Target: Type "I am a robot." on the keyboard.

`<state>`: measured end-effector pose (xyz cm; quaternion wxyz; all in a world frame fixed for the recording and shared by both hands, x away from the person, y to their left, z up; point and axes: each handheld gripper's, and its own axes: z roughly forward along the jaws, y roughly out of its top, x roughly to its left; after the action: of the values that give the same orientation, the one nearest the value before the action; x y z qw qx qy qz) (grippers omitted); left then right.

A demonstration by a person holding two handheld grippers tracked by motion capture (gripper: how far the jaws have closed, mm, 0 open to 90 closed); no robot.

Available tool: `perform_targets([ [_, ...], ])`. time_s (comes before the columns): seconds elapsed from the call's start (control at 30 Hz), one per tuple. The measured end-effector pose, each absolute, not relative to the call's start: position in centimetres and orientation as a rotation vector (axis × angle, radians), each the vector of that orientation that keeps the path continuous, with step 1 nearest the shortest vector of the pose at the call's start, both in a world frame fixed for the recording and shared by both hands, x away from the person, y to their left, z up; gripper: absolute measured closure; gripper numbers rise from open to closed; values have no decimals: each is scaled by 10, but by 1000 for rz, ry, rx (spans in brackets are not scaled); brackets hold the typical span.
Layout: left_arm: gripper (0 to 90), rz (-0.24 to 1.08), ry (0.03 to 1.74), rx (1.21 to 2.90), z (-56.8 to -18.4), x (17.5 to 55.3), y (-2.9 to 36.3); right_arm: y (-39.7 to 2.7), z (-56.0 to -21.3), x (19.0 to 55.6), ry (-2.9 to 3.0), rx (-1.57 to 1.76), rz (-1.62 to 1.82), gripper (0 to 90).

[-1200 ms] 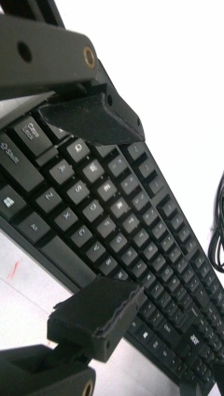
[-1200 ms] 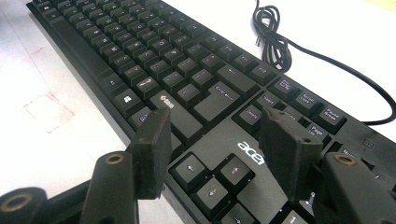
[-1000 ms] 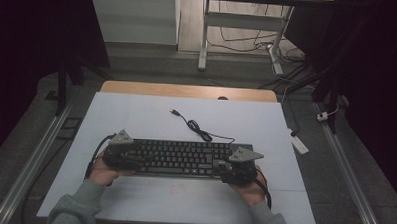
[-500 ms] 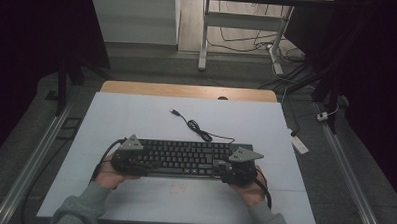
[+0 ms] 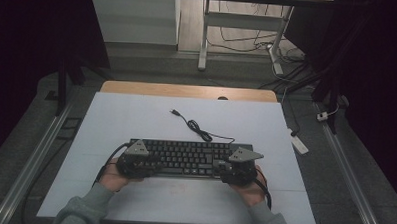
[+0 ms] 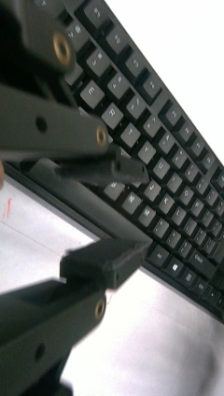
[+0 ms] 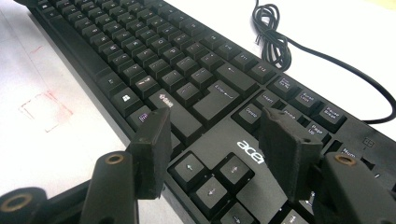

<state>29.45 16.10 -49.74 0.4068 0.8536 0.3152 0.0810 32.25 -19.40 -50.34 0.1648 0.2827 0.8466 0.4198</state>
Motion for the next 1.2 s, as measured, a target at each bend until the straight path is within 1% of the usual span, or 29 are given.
perform_targets([
  [0.13,807,189,776,2167,-499,294,158,-194,-503,322,2414,803,1191,442],
  [0.2,872,180,767,2179,-500,294,156,-194,-503,322,2413,801,1191,441],
  [0.23,888,176,759,2188,-500,294,155,-194,-503,322,2413,802,1192,441],
  [0.7,890,168,760,2259,-515,296,141,-194,-503,322,2411,800,1195,441],
  [1.2,888,205,806,2253,-520,300,142,-194,-503,322,2410,800,1194,440],
])
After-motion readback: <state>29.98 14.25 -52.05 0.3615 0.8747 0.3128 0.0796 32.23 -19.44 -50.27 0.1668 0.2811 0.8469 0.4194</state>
